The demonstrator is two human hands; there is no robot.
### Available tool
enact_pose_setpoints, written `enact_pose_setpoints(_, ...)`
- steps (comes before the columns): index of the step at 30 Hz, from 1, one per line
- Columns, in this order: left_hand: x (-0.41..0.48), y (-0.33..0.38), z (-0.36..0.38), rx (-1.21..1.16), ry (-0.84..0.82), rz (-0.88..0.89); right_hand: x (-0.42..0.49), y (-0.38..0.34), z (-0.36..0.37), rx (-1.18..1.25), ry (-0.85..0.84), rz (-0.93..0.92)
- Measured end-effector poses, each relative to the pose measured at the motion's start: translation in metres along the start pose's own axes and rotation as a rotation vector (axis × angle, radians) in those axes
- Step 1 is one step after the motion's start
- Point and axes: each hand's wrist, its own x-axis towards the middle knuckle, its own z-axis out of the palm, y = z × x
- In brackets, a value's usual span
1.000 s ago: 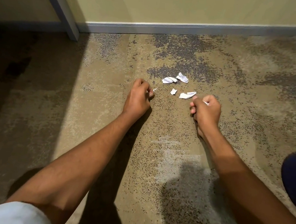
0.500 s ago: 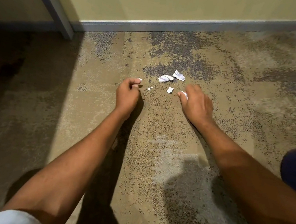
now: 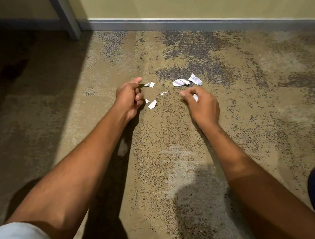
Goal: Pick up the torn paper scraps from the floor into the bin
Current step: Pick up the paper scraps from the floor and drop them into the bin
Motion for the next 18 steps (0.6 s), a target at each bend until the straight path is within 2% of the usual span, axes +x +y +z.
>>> enact_pose_setpoints(2, -0.002, -0.001, -0.006, 0.404, 0.065, 0.167, 0.001, -0.002, 0.008, -0.245, 0.014, -0.087)
enact_pose_setpoints(5, -0.004, -0.008, -0.021, 0.914, 0.047, 0.475, 0.003, 0.002, 0.017, -0.361, 0.094, -0.170)
enact_pose_setpoints(8, -0.012, -0.019, -0.026, 1.216, 0.023, 0.682, 0.002, 0.003, 0.022, -0.407, 0.133, -0.207)
enact_pose_setpoints(10, -0.017, -0.024, -0.024, 1.290, 0.062, 0.758, 0.003, 0.001, 0.022, -0.383, 0.124, -0.174)
enact_pose_setpoints(12, -0.018, -0.028, -0.025, 1.303, 0.064, 0.818, 0.005, -0.002, 0.016, -0.171, 0.110, -0.025)
enact_pose_setpoints(15, -0.020, -0.031, -0.028, 1.321, 0.045, 0.899, 0.009, -0.004, 0.002, 0.675, 0.037, 0.325)
enact_pose_setpoints(16, -0.020, -0.032, -0.029, 1.319, 0.045, 0.921, 0.006, -0.005, -0.003, 0.906, -0.009, 0.391)
enact_pose_setpoints(18, -0.021, -0.034, -0.028, 1.349, 0.067, 0.950, 0.001, -0.006, -0.003, 1.097, -0.099, 0.444)
